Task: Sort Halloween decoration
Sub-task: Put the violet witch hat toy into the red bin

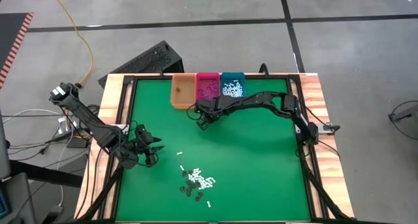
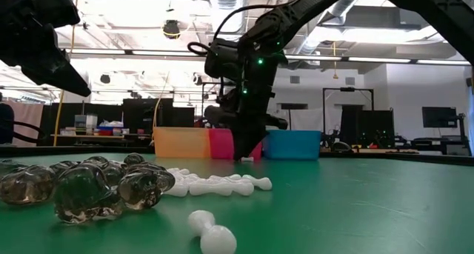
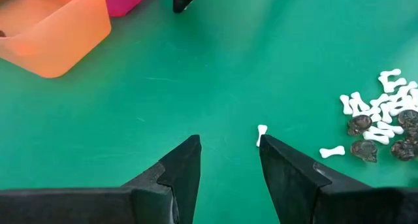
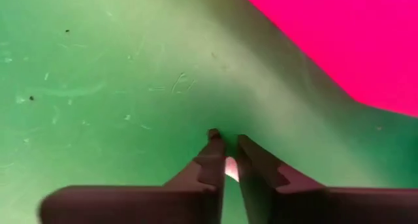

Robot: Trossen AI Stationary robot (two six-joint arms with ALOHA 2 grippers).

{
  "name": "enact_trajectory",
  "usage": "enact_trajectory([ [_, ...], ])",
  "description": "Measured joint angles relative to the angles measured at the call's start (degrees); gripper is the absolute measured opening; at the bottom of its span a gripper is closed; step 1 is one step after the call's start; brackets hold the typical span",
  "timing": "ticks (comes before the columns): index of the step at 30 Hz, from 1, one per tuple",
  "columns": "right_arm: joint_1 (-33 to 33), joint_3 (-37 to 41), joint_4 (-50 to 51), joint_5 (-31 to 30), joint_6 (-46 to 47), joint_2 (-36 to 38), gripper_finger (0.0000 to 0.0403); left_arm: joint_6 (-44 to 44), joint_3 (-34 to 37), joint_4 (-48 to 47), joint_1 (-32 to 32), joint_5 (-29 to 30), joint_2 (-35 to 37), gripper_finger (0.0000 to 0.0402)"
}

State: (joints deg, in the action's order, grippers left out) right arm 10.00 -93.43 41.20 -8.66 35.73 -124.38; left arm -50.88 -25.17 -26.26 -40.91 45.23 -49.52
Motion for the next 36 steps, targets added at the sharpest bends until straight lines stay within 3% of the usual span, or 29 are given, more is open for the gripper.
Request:
enact_trajectory([
  [5,-0.3,0.1,-0.1,0.6,0.7,0.0,0.0018,-0.8,0.0,0.0,0.0,-0.5,0.0,0.0148],
  [14,-2.7,0.5,1.0,0.0,-4.2,3.2,0.0024,-0.8,0.0,-0.5,0.0,-0.5,0.0,0.0148],
  [20,-2.6,0.3,13.5,-0.2,-4.5,8.2,0.0075,-0.8,0.0,-0.4,0.0,-0.5,0.0,0.0148],
  [29,0.3,1.4,17.8,2.2,-18.6,8.7,0.0205,-0.8,0.0,-0.4,0.0,-1.4,0.0,0.0148],
  [36,3.6,4.3,14.1,3.9,-22.6,8.7,0.0212,-0.8,0.0,-0.4,0.0,-1.4,0.0,0.0148],
])
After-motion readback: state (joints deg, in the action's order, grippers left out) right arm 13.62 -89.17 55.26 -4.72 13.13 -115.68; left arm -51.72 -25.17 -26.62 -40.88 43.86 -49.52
